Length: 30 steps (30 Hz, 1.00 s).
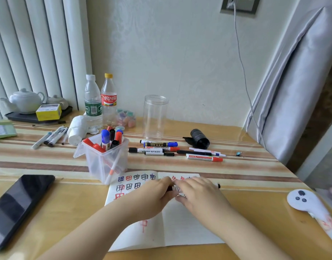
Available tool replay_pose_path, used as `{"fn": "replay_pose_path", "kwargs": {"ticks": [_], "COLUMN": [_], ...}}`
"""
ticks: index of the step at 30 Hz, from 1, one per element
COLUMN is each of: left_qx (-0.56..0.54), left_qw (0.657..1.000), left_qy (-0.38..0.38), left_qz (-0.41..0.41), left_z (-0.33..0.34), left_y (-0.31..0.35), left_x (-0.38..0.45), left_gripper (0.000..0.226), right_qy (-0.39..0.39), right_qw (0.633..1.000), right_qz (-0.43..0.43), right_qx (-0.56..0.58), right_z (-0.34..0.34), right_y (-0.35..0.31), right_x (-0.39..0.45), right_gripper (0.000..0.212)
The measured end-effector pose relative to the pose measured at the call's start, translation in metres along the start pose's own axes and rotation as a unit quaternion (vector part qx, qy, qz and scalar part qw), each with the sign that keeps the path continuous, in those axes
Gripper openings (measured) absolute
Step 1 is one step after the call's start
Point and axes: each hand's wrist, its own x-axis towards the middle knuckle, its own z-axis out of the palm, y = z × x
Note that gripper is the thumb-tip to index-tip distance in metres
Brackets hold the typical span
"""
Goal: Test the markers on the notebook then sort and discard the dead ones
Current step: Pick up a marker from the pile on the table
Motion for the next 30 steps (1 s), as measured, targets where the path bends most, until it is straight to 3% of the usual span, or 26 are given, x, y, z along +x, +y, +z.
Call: {"fn": "replay_pose_path", "kwargs": {"ticks": [2, 6, 9, 12, 18, 23, 27, 30], "left_qx": [0.011, 0.048, 0.023, -0.003, -0.017, 0.016, 0.012, 0.011], "left_qw": [1.000, 0.998, 0.998, 0.998, 0.997, 0.999, 1.000, 1.000], "left_qy": [-0.016, -0.040, -0.050, -0.056, -0.081, -0.031, -0.014, 0.011], "left_qz": [-0.006, -0.012, -0.012, 0.003, 0.007, 0.041, -0.004, -0.016], "left_z": [-0.001, 0.004, 0.008, 0.012, 0.009, 0.003, -0.004, -0.006], "left_y": [-0.001, -0.006, -0.006, -0.005, -0.001, 0.001, -0.012, -0.020], "left_x": [-0.003, -0.005, -0.006, -0.007, -0.005, 0.001, 0.002, 0.002], "left_gripper": [0.021, 0.033, 0.032, 0.037, 0.026, 0.028, 0.021, 0.013], "right_qy": [-0.019, -0.008, 0.009, -0.009, -0.189, -0.233, -0.260, -0.241], "right_qw": [1.000, 0.998, 0.998, 0.996, 0.982, 0.967, 0.894, 0.865], "right_qz": [-0.012, -0.058, -0.056, -0.071, -0.011, 0.090, 0.253, 0.285], "right_qx": [-0.014, -0.013, -0.036, -0.051, 0.010, 0.053, 0.261, 0.333], "right_z": [0.005, 0.009, 0.009, 0.009, -0.006, -0.014, -0.028, -0.032], "right_y": [0.000, -0.009, -0.010, -0.004, 0.001, 0.005, 0.023, 0.036], "right_x": [-0.004, -0.009, -0.008, -0.011, -0.014, -0.008, -0.011, -0.011], "right_gripper": [0.030, 0.004, 0.027, 0.034, 0.042, 0.062, 0.031, 0.023]}}
